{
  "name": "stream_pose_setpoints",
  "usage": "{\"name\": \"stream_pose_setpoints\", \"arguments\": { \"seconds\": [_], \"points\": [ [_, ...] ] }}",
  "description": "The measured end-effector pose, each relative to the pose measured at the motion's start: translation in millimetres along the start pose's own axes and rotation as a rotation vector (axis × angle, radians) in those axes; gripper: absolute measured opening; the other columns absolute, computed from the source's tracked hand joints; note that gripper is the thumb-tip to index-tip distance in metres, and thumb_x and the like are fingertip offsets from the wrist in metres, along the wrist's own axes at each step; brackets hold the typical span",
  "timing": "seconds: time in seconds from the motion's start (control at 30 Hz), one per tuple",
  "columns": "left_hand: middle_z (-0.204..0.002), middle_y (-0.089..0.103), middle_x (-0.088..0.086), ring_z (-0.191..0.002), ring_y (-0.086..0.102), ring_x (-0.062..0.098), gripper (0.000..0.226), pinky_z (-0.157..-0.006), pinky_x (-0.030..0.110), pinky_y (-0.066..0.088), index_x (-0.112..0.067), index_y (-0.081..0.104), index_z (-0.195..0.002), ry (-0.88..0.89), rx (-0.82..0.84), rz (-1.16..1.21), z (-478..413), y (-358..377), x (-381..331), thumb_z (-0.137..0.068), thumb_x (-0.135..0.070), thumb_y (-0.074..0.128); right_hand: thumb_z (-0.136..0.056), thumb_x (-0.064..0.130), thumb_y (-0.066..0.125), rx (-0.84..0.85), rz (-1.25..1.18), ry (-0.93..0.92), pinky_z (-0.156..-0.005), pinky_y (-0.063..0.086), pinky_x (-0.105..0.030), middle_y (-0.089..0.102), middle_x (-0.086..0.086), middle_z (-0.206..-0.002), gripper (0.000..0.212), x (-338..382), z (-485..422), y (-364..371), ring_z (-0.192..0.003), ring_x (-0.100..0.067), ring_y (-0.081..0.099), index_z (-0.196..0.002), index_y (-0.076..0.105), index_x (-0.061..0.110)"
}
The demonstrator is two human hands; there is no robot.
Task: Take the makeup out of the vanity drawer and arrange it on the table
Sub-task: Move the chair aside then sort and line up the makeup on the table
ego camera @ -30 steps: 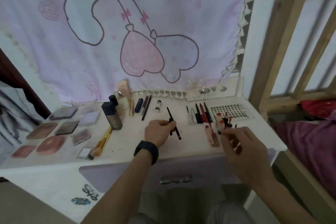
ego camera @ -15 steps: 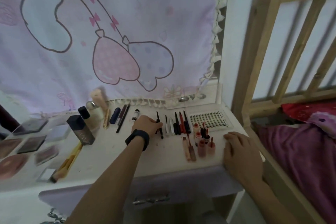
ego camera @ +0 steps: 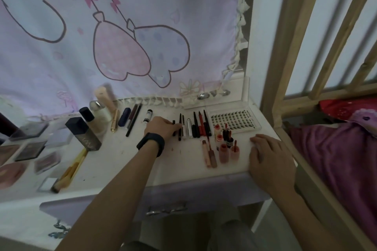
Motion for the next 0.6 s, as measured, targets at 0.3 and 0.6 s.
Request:
{"name": "stream_pose_setpoints", "arguments": {
  "seconds": [0.3,0.6],
  "points": [
    [-0.088,0.075,0.017,-0.078,0.069,0.029,0.040,-0.078,0.038,0.059,-0.001,0.077,-0.089,-0.007,0.021,0.011,3.6,1.7,-2.1,-0.084,-0.040,0.075,-0.088,0.032,0.044,0.017,0.007,0.007,-0.100,0.047,-0.046,0.068,-0.004,-0.123,0.042,-2.0,0.2,2.1,-0.113,-0.027,0.059,-0.115,0.071,0.013],
    [-0.088,0.075,0.018,-0.072,0.064,0.025,0.040,-0.080,0.042,0.061,0.002,0.076,-0.088,-0.014,0.015,0.032,3.9,4.6,-4.4,-0.083,-0.038,0.075,-0.088,0.029,0.049,-0.009,0.000,0.002,-0.100,0.046,-0.045,0.068,-0.003,-0.123,0.038,-3.6,0.6,3.2,-0.112,-0.026,0.057,-0.114,0.071,0.015]
  ]
}}
Point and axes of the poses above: each hand's wrist, its own z-axis away from the middle knuckle, its own y-axis out of the palm, x = y × z, the point moved 7 cm from there along -z, towards the middle knuckle
